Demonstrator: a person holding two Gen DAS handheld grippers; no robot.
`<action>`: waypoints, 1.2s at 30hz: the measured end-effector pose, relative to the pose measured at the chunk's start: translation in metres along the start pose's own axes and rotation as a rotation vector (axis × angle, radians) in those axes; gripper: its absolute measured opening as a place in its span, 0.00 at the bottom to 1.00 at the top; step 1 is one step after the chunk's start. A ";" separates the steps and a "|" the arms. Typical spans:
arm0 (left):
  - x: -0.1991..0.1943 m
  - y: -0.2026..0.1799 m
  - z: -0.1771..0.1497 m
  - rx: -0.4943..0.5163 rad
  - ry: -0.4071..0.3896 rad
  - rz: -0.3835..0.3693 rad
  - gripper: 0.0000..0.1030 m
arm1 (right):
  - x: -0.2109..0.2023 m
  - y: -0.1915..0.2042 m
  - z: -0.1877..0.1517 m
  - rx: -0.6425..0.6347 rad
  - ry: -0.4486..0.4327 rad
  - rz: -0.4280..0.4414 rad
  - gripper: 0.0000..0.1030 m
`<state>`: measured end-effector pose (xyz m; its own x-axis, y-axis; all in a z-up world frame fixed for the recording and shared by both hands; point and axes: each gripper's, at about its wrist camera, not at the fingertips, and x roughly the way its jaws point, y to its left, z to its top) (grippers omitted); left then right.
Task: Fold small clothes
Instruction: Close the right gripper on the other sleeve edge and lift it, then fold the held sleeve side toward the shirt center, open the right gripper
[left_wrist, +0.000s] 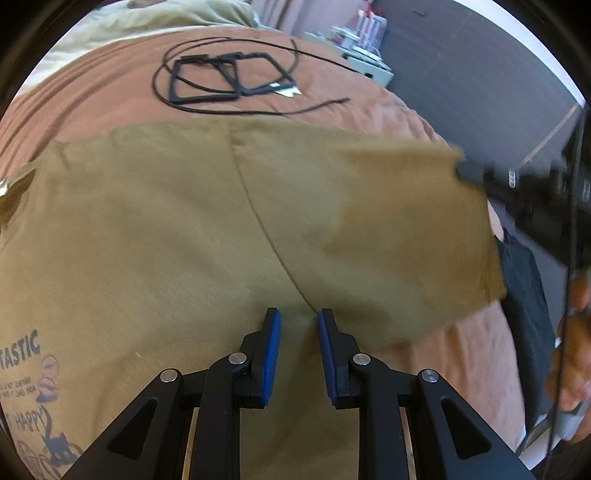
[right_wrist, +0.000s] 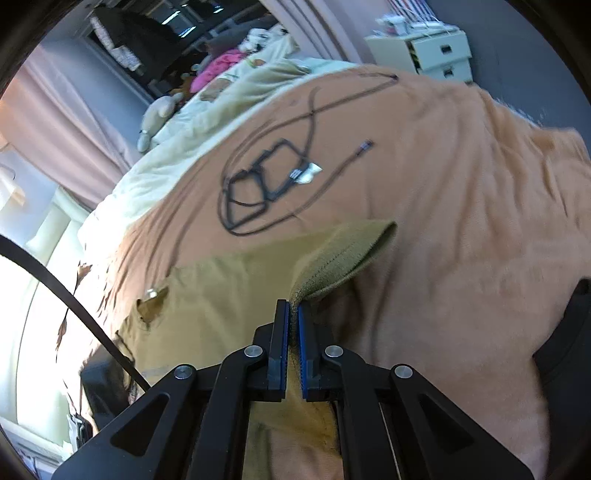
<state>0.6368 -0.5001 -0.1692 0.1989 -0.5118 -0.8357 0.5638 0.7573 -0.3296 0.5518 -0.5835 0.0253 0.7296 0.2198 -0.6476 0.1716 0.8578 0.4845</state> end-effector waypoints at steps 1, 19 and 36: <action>-0.001 -0.003 -0.003 0.011 0.010 -0.020 0.22 | -0.002 0.007 0.002 -0.013 -0.004 0.005 0.01; -0.086 0.038 -0.001 -0.054 -0.042 0.052 0.22 | -0.004 0.078 -0.005 -0.104 0.048 0.047 0.01; -0.162 0.108 -0.016 -0.138 -0.083 0.146 0.23 | 0.064 0.149 -0.026 -0.160 0.243 0.050 0.32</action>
<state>0.6526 -0.3292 -0.0767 0.3388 -0.4204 -0.8417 0.4104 0.8711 -0.2699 0.6070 -0.4300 0.0410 0.5515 0.3519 -0.7563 0.0185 0.9013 0.4328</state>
